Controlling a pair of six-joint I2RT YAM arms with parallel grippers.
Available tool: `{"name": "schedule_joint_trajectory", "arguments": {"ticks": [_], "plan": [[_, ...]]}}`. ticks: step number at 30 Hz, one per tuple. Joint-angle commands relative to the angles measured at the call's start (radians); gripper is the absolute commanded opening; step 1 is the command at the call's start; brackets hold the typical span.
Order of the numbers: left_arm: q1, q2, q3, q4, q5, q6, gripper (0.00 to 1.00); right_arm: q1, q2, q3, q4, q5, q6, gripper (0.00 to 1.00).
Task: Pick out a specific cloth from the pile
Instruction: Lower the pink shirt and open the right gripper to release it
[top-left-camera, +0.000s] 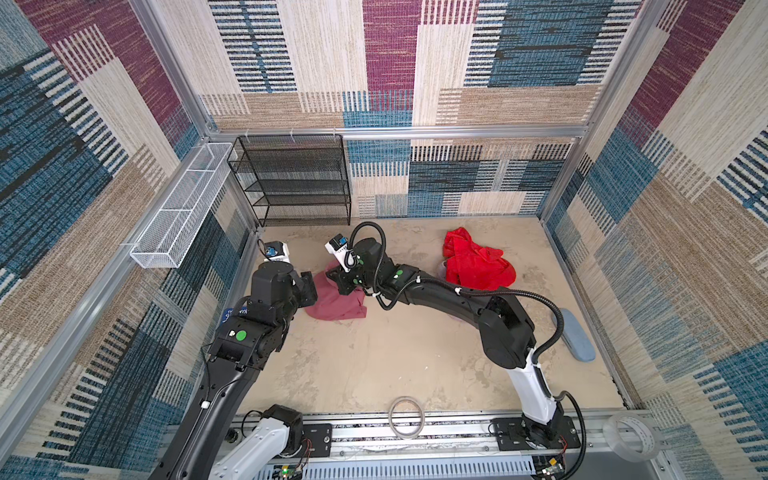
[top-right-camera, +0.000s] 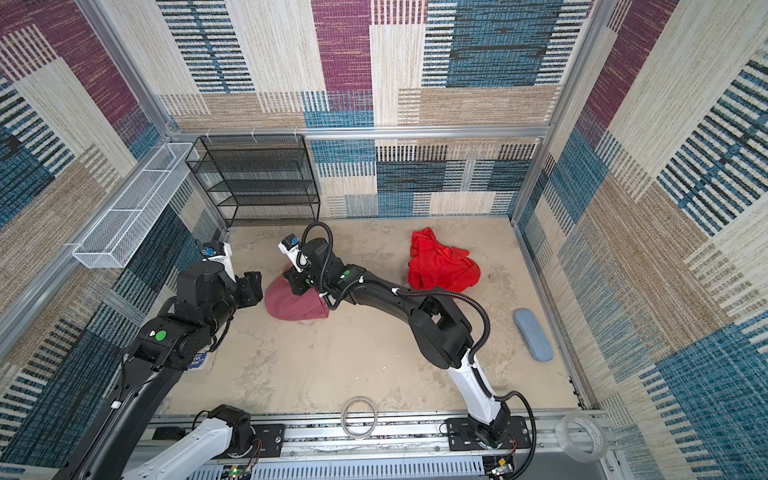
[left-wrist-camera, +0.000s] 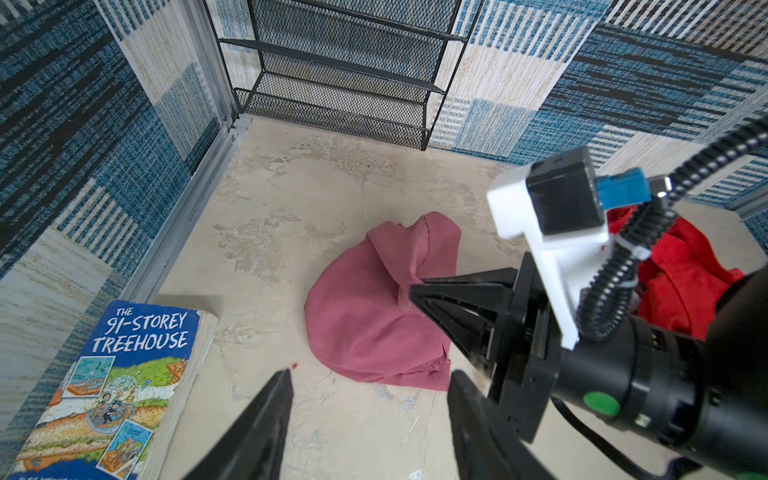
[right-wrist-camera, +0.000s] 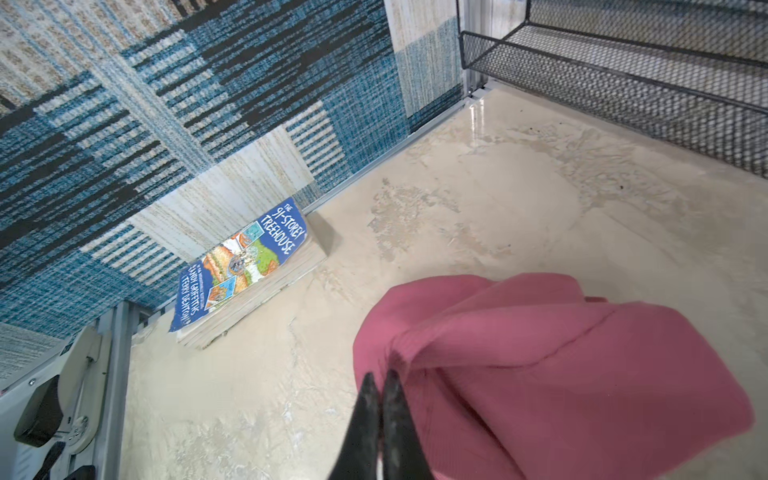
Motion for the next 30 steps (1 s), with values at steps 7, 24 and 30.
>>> {"name": "schedule_joint_trajectory", "arguments": {"ticks": [7, 24, 30], "plan": [[0.002, -0.008, 0.0, -0.016, -0.01, -0.022, 0.63, 0.052, 0.042, -0.024, 0.067, -0.016, 0.025, 0.0], [0.001, 0.006, -0.041, 0.019, -0.009, -0.015, 0.63, 0.11, 0.184, -0.053, 0.105, -0.058, 0.079, 0.0], [0.001, 0.019, -0.057, 0.036, 0.002, -0.015, 0.63, 0.116, 0.217, -0.052, 0.111, -0.073, 0.1, 0.0]]}}
